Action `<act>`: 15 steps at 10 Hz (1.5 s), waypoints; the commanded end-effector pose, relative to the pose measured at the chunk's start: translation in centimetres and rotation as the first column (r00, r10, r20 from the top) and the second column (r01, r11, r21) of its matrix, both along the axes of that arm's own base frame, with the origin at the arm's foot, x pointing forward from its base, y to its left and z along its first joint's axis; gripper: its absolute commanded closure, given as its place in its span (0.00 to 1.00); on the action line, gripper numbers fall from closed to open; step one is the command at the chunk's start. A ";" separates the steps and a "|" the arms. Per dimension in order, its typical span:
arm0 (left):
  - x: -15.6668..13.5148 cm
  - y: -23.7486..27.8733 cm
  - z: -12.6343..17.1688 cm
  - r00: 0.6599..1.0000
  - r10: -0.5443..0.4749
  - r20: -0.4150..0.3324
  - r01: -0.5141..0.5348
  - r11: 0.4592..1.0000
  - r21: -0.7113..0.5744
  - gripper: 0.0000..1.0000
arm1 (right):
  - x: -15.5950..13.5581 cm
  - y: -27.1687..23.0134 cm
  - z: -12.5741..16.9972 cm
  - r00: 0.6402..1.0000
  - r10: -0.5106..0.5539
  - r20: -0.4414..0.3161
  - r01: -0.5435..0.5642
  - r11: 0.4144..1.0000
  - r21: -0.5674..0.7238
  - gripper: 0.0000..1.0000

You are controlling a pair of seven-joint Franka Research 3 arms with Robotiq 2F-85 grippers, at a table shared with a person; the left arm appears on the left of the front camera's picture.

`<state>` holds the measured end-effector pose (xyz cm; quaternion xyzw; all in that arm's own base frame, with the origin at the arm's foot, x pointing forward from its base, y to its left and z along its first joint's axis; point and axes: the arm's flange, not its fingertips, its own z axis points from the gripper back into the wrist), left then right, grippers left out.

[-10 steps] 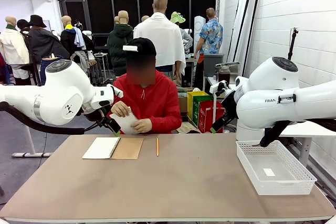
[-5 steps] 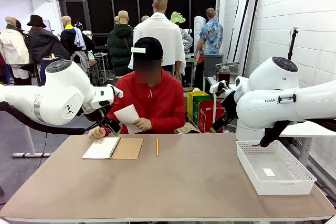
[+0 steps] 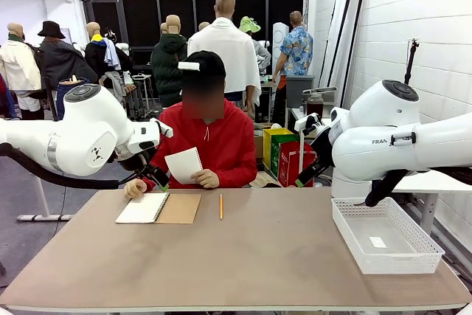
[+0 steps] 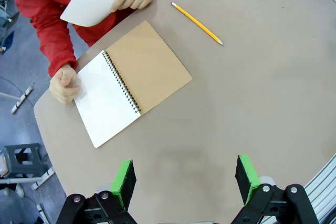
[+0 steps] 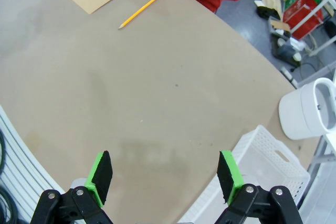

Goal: Sort the paper based on its condition.
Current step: If a person hands you a paper, place it in the Organizing basket , and if it's crumpled, put it in the Trash can.

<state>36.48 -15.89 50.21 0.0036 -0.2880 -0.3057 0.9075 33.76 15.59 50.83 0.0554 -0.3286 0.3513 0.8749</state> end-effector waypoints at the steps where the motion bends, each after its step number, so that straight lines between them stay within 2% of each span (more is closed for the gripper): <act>1: 0.1 0.0 -0.1 1.000 -0.008 0.002 0.008 1.000 -0.001 0.00 | 0.0 0.0 0.0 1.000 0.000 0.008 0.000 1.000 -0.004 0.00; 15: 0.1 0.0 -0.1 1.000 -0.008 0.002 0.008 1.000 -0.001 0.00 | 0.0 0.0 0.0 1.000 0.000 0.008 0.000 1.000 -0.004 0.00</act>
